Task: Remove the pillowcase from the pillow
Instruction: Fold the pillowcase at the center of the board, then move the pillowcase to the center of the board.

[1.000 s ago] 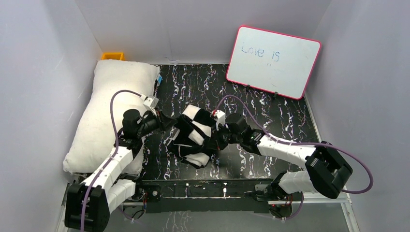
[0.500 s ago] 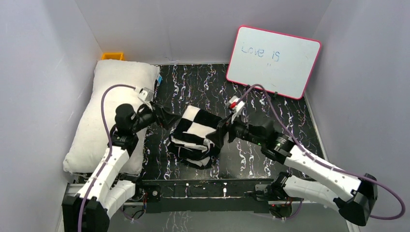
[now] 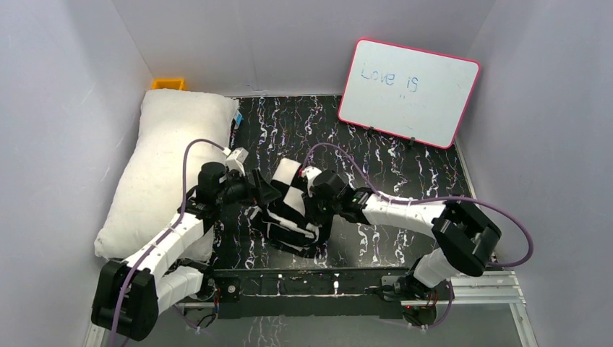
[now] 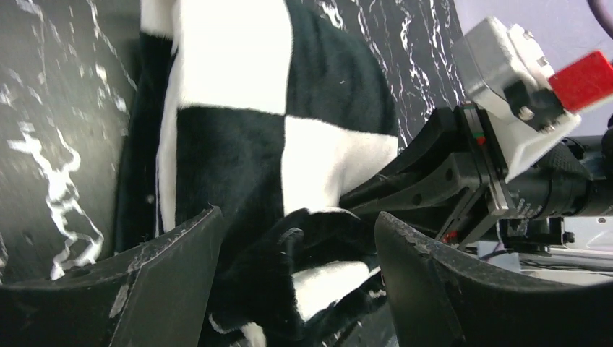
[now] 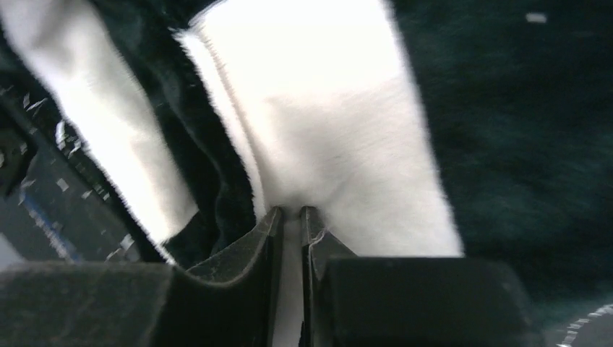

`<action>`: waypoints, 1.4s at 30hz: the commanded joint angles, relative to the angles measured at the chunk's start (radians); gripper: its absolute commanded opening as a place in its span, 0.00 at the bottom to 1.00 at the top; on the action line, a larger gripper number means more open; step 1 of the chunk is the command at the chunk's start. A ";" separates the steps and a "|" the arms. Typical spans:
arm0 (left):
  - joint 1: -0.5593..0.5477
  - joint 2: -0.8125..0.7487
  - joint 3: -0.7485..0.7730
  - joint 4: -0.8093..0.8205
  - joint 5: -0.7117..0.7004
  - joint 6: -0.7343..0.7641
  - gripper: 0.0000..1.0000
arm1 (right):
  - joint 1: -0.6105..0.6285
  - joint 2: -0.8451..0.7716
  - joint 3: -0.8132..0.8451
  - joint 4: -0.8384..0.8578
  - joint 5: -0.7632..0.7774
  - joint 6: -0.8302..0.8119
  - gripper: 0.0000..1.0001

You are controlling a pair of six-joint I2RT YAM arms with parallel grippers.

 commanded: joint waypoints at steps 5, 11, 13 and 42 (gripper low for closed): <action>-0.060 -0.218 -0.116 -0.285 -0.102 -0.168 0.74 | 0.163 -0.087 -0.010 -0.042 -0.164 0.065 0.27; -0.066 -0.141 0.006 -0.546 -0.269 -0.188 0.74 | 0.198 -0.041 0.071 -0.094 -0.331 0.007 0.62; -0.065 -0.110 0.065 -0.597 -0.308 -0.178 0.74 | 0.198 -0.055 0.100 -0.093 -0.321 -0.002 0.68; 0.015 -0.033 0.714 -0.877 -0.677 0.229 0.97 | 0.149 0.412 0.449 -0.274 0.232 -0.092 0.98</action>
